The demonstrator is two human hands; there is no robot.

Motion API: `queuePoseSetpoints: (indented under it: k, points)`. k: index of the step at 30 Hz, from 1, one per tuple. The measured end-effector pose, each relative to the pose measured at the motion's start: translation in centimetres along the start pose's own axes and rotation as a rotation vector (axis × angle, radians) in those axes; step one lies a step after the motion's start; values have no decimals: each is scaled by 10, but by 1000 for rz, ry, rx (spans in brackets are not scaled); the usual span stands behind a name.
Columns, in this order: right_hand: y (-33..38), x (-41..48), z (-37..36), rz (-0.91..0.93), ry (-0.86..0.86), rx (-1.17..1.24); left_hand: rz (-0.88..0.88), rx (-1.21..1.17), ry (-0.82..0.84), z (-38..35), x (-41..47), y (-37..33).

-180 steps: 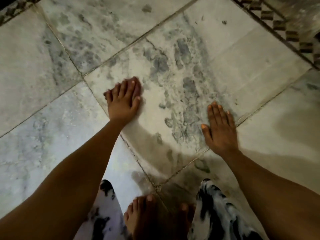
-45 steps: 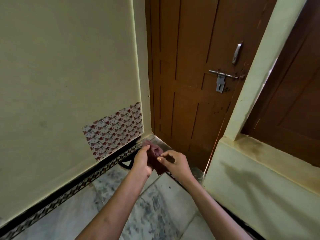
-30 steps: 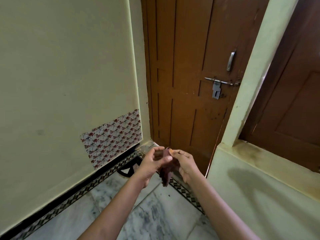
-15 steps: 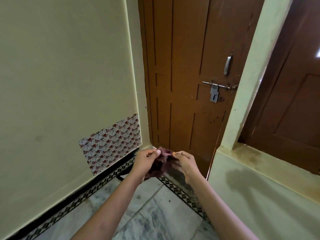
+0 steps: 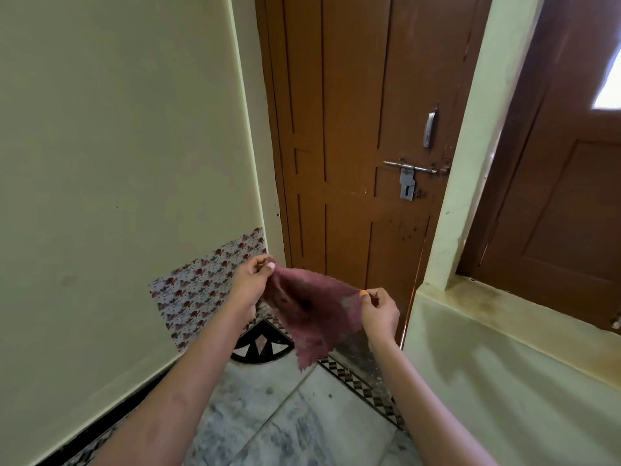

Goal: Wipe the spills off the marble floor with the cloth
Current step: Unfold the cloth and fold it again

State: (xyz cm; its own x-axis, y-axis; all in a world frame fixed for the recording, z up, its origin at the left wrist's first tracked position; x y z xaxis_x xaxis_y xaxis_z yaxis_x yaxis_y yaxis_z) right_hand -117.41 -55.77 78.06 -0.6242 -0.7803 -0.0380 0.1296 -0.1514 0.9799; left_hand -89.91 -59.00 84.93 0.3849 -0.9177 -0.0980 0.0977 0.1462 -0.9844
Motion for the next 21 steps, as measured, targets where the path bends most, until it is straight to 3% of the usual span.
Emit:
queuePoseSetpoints:
  k: [7,11,14,19,21]
  points:
    - [32,-3,15,311,-42,-44,-130,80,83,9,10,-23]
    - [56,-5,9,472,49,-21,-225,206,5,18,13,-35]
    - [64,-9,-2,469,188,9,-298,285,-53,27,11,-52]
    - [55,-36,-29,378,715,-81,-277,327,35,39,24,-58]
    - [54,-48,-30,362,822,-81,-282,365,58,43,29,-59]
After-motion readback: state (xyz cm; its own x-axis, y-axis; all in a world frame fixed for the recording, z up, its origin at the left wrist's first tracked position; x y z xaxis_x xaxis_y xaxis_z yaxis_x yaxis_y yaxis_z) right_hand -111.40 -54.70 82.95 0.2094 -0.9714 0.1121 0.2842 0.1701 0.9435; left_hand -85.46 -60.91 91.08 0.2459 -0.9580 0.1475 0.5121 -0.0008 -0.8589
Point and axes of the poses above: each hand's wrist, its own x-axis towards the middle knuckle, its own z-axis out of the back of the hand, y = z × x, the point moved 10 cm from there along x, towards the middle knuckle, and after that the axes turned 8 degrees about -y, right-handed, at the moved point
